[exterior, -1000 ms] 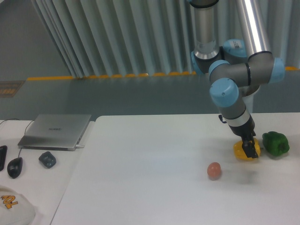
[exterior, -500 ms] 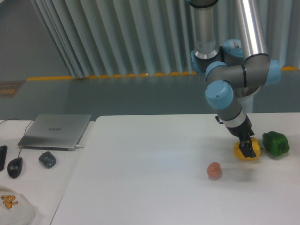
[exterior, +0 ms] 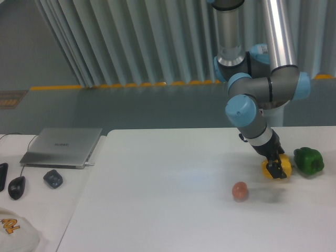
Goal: Place the yellow pepper in a basket
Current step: 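Close the gripper around the yellow pepper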
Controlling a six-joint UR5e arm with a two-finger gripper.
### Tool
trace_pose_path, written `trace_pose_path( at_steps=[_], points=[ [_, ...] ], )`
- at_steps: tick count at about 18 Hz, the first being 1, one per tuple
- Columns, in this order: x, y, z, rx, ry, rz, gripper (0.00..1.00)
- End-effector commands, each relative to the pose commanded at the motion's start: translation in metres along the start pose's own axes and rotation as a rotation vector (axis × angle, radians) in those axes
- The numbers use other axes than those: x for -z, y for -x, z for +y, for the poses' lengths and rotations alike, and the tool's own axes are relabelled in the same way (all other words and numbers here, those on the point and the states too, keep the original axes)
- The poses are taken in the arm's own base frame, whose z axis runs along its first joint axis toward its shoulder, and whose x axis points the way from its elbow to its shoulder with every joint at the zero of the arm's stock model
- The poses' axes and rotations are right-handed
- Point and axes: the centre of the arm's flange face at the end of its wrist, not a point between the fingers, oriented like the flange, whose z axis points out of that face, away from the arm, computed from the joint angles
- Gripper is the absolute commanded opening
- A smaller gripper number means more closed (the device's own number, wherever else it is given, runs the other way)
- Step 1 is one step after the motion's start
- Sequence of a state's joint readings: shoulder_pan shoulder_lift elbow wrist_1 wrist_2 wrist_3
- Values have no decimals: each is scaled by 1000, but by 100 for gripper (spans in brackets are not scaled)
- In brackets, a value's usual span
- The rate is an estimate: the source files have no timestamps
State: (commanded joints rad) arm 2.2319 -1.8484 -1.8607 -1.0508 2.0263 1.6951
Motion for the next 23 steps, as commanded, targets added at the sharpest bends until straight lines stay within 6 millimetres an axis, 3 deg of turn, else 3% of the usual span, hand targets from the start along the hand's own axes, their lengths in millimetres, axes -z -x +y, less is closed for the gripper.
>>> trace_pose_path(
  at_steps=[9, 13, 19, 23],
  points=[
    [-8, 7, -13, 22, 14, -4, 100],
    [-7, 7, -13, 23, 14, -7, 64],
    [0, 9, -9, 31, 15, -22, 56],
    [33, 18, 12, 61, 22, -87, 55]
  ],
)
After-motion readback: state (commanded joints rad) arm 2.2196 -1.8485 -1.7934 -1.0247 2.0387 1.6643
